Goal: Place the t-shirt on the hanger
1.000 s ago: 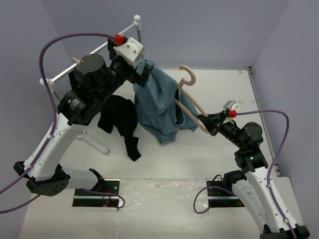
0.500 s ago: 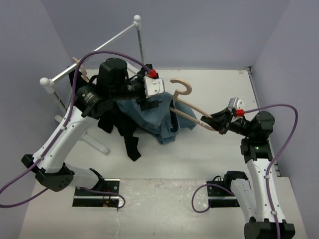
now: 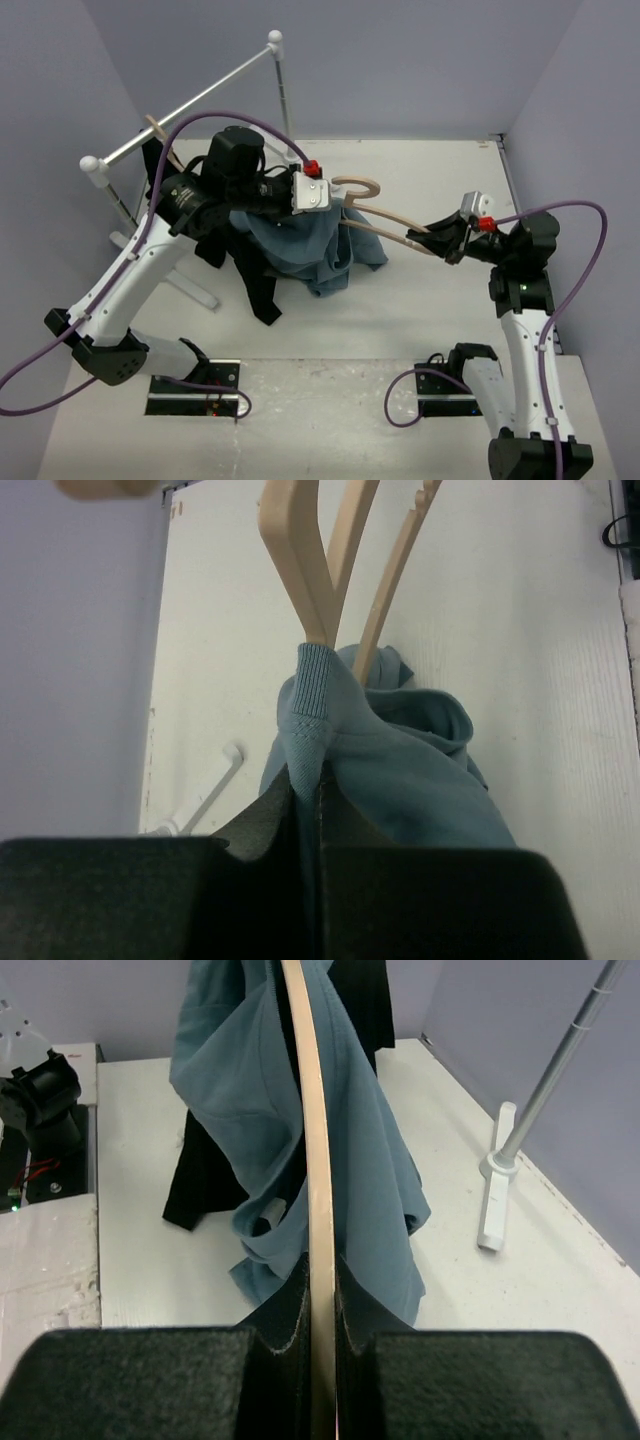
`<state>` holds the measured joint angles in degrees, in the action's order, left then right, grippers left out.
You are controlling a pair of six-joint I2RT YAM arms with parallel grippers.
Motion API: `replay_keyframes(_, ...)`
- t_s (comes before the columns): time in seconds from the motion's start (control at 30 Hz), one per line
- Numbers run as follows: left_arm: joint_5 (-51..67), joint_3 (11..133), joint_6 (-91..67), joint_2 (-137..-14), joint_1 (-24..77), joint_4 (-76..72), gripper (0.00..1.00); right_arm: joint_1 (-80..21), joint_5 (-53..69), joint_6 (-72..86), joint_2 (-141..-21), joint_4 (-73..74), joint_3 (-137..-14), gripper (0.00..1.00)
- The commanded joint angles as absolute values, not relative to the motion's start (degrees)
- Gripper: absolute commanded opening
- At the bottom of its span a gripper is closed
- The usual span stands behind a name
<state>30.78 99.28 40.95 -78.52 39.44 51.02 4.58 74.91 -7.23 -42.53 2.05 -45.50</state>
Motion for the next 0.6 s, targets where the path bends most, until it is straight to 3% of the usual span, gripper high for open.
replay_keyframes(0.0, 31.45, 98.83, 40.88, -77.46, 38.67, 46.71, 0.00, 3.95, 78.00, -7.48, -42.28, -0.18, -49.48, 0.00)
replay_keyframes(0.17, 31.21, 96.70, 37.30, -75.93, 38.67, 41.18, 0.00, 3.95, 62.67, -1.11, -42.42, -0.92, -49.06, 0.03)
replay_keyframes(0.2, 30.51, 96.11, 35.90, -75.82, 38.67, 38.33, 0.00, 3.95, 55.24, 3.24, -42.15, -1.29, -49.16, 0.22)
replay_keyframes(0.27, 27.75, 94.65, 32.82, -75.64, 38.67, 34.98, 0.00, 3.96, 38.50, 10.72, -41.09, 0.45, -50.19, 0.46)
replay_keyframes(0.37, 20.15, 93.02, 26.71, -75.90, 38.67, 29.19, 0.00, 3.88, 4.98, 23.64, -37.77, 11.53, -53.97, 0.94)
replay_keyframes(0.47, 16.57, 93.00, 22.33, -76.28, 38.58, 26.20, 0.00, 3.89, -2.46, 25.95, -33.39, 17.76, -55.40, 0.99)
replay_keyframes(0.57, 18.67, 93.81, 20.71, -76.74, 38.58, 25.85, 0.00, 3.96, 4.86, 31.20, -29.30, 19.69, -53.49, 0.98)
